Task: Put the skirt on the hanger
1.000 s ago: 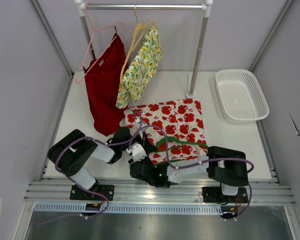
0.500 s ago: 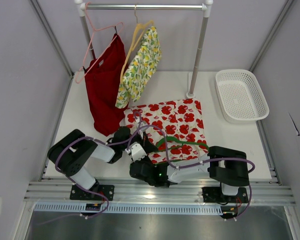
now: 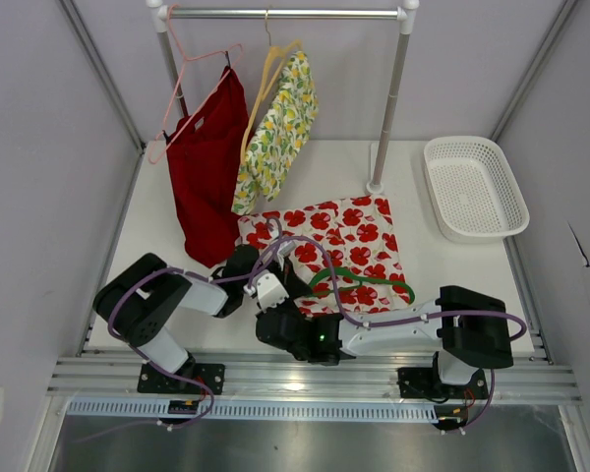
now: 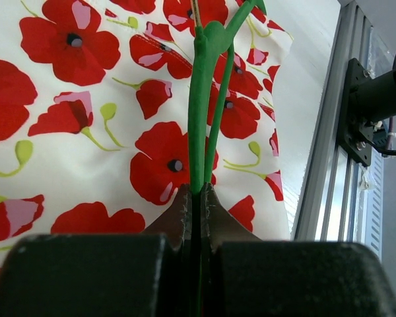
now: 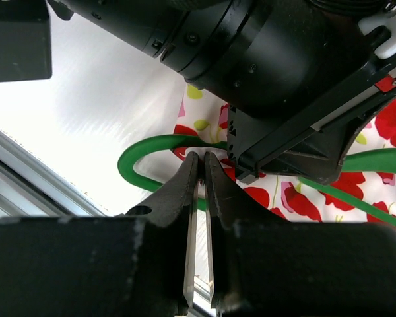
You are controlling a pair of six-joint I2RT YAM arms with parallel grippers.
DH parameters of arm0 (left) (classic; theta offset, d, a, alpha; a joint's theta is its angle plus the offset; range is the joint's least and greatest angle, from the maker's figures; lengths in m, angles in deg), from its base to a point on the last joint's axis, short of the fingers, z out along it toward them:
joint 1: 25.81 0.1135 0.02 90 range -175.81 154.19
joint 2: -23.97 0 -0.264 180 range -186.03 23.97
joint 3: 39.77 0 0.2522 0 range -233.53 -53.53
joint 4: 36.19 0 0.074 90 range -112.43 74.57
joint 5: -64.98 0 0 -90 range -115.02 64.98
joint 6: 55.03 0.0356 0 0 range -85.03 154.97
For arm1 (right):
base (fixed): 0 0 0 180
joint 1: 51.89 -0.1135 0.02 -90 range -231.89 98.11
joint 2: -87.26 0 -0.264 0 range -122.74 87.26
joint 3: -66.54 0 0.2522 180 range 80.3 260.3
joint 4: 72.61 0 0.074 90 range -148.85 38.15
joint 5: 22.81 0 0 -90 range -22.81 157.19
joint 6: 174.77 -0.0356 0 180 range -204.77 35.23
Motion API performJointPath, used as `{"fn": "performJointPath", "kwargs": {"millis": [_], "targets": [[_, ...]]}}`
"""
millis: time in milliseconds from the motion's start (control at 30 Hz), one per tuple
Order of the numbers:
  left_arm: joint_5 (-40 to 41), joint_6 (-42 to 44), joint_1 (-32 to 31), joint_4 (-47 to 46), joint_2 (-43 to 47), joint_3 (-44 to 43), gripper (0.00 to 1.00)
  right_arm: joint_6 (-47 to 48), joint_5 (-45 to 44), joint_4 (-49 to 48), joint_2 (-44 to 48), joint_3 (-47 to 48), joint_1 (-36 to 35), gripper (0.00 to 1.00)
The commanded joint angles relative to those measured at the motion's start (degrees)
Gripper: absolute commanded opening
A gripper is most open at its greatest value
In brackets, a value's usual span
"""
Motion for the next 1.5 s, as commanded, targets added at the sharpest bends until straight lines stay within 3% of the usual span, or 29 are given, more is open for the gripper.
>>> {"fn": "performJointPath", "kwargs": {"millis": [0, 833, 1467], "targets": [[3.29, 5.32, -0.45, 6.32, -0.3, -0.86, 0.0, 0.75, -2.79, -1.75, 3.11, 3.52, -0.37, 0.09], [10.85, 12.27, -2.38, 18.63, 0.75, -7.53, 0.0, 1.54, -1.12, 6.6, 6.8, 8.27, 0.25, 0.1], [17.0, 13.32, -2.29, 23.46, 2.42, -11.32, 0.0, -7.94, 1.61, 12.31, 11.9, 0.27, -4.23, 0.08]]}}
